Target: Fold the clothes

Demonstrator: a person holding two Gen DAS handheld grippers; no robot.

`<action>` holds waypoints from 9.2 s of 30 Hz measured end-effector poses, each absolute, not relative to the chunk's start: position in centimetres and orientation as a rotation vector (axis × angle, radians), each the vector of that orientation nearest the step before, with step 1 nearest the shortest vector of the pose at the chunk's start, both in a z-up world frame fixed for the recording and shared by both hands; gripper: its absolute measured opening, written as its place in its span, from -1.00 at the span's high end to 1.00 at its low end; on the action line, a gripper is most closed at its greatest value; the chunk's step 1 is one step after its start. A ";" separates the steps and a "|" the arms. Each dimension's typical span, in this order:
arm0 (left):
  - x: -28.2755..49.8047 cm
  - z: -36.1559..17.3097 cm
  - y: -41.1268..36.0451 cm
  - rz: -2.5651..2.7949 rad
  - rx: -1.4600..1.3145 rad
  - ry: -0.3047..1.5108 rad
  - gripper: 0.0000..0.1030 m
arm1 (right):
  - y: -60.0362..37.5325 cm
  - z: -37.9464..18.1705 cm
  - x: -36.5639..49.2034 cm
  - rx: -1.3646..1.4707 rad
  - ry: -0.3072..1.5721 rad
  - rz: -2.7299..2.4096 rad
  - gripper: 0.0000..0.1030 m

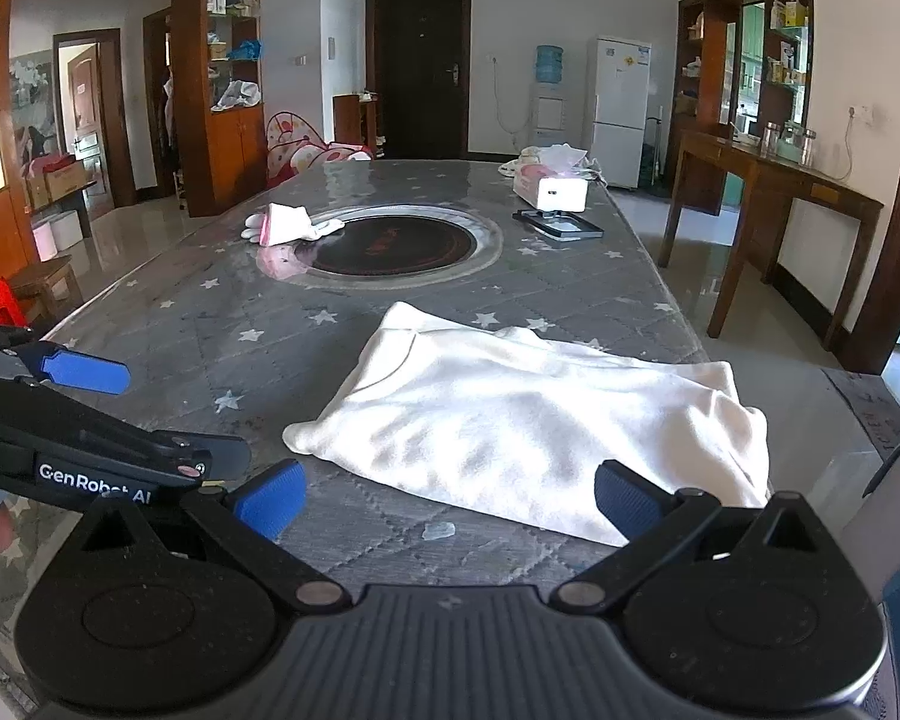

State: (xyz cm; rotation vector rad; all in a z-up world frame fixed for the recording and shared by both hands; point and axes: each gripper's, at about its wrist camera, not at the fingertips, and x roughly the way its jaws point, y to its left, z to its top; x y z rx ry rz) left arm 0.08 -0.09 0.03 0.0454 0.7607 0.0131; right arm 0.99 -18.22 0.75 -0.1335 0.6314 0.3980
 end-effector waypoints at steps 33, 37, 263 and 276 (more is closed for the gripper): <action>5.0 1.5 -2.9 -0.086 0.150 0.742 -1.00 | -22.7 0.6 4.7 -0.117 0.637 0.318 -1.00; 6.0 1.3 -3.4 -0.101 0.180 0.745 -1.00 | -23.4 0.4 5.7 -0.104 0.643 0.302 -1.00; -0.6 -3.5 -3.2 0.009 0.025 0.943 -1.00 | -22.6 -3.5 -0.9 0.091 0.803 0.154 -1.00; -0.1 -3.8 -2.9 0.013 0.007 0.963 -1.00 | -22.6 -3.8 -0.4 0.089 0.812 0.155 -1.00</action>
